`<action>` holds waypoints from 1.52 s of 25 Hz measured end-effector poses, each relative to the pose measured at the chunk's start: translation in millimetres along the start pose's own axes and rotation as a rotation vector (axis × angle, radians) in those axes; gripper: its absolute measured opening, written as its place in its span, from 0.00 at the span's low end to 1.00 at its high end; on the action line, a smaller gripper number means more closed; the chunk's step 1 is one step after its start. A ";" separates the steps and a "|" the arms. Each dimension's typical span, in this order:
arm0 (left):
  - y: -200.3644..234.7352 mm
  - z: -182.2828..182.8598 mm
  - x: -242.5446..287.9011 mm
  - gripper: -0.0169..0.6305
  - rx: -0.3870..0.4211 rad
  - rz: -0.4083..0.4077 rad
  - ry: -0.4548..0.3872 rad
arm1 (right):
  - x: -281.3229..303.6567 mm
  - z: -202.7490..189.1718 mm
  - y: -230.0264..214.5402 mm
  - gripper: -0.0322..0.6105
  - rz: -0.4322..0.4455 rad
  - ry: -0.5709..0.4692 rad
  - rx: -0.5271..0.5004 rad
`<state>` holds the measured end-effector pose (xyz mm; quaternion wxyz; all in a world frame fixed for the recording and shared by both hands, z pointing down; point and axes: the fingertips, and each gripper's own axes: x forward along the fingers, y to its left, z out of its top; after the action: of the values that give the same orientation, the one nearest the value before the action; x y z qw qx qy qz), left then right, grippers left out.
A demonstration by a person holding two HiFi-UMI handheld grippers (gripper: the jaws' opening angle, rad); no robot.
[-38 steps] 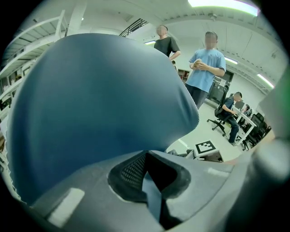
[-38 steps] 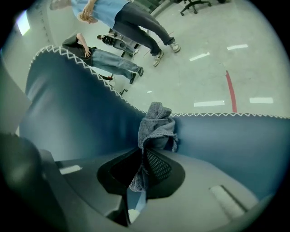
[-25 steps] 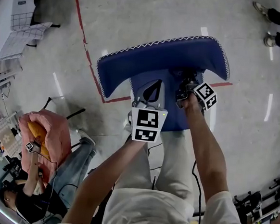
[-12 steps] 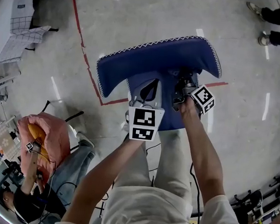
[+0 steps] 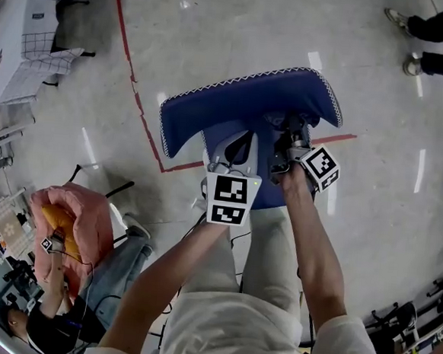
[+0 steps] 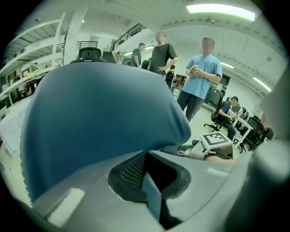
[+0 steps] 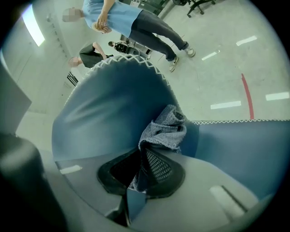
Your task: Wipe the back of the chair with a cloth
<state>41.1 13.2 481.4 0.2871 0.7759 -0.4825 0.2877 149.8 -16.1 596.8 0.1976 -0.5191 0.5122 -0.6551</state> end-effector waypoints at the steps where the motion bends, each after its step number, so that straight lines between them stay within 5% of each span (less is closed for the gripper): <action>1: -0.4 1.8 -0.5 0.03 0.001 -0.003 0.001 | -2.0 0.9 5.2 0.14 0.004 -0.002 -0.003; 26: -10.4 20.2 -17.7 0.03 0.016 -0.045 -0.036 | -34.8 24.2 115.6 0.14 0.172 -0.121 0.031; 38: 0.4 42.1 -40.6 0.03 0.003 -0.025 -0.083 | -37.5 20.2 164.2 0.14 0.243 0.003 -0.021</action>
<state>32.9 6.3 423.9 0.2694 0.7935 -0.4839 0.2522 137.2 -61.1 433.7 0.2694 -0.4541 0.5784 -0.6218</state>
